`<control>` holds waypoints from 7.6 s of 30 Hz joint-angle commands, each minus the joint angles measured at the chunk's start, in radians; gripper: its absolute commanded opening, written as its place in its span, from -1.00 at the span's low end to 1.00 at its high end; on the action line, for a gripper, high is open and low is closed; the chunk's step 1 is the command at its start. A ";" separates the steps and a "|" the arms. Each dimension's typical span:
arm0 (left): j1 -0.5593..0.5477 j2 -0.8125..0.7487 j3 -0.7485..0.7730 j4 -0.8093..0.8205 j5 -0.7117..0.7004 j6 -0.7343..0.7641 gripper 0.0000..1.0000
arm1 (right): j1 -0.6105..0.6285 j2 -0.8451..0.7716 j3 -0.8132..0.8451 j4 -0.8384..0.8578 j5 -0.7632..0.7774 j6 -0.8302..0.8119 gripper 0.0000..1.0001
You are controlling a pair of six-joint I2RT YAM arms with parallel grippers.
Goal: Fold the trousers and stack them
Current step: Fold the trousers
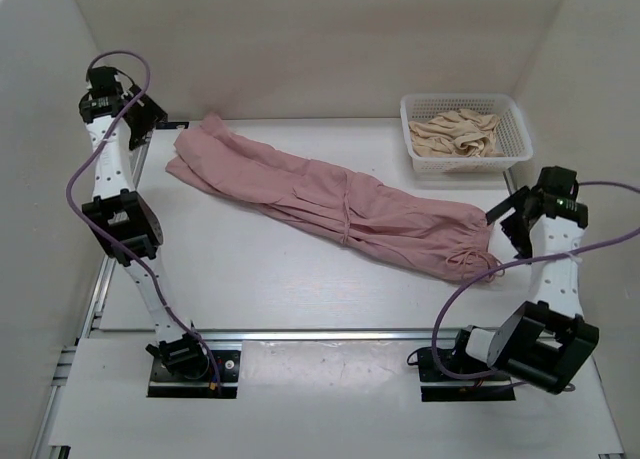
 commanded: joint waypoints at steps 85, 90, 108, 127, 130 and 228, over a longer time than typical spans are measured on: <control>0.088 -0.275 -0.644 -0.037 -0.217 -0.044 0.79 | 0.228 -0.067 0.088 0.023 -0.248 -0.044 0.55; 0.118 -0.186 -0.644 -0.016 -0.174 -0.064 0.79 | 0.228 -0.058 0.088 -0.011 -0.226 -0.044 0.60; 0.140 0.038 -0.552 0.049 -0.105 -0.108 0.15 | 0.228 -0.078 0.045 -0.011 -0.209 -0.016 0.66; -0.269 -0.520 -0.496 -0.019 -0.229 0.120 -0.79 | 0.228 -0.173 0.017 -0.011 -0.237 0.002 0.66; -0.453 -0.591 -0.527 -0.039 -0.249 0.108 -0.79 | 0.228 -0.193 0.008 -0.011 -0.237 0.002 0.66; -1.141 0.131 -0.006 -0.140 -0.199 -0.137 1.00 | 0.219 -0.308 -0.110 -0.036 -0.237 -0.065 0.76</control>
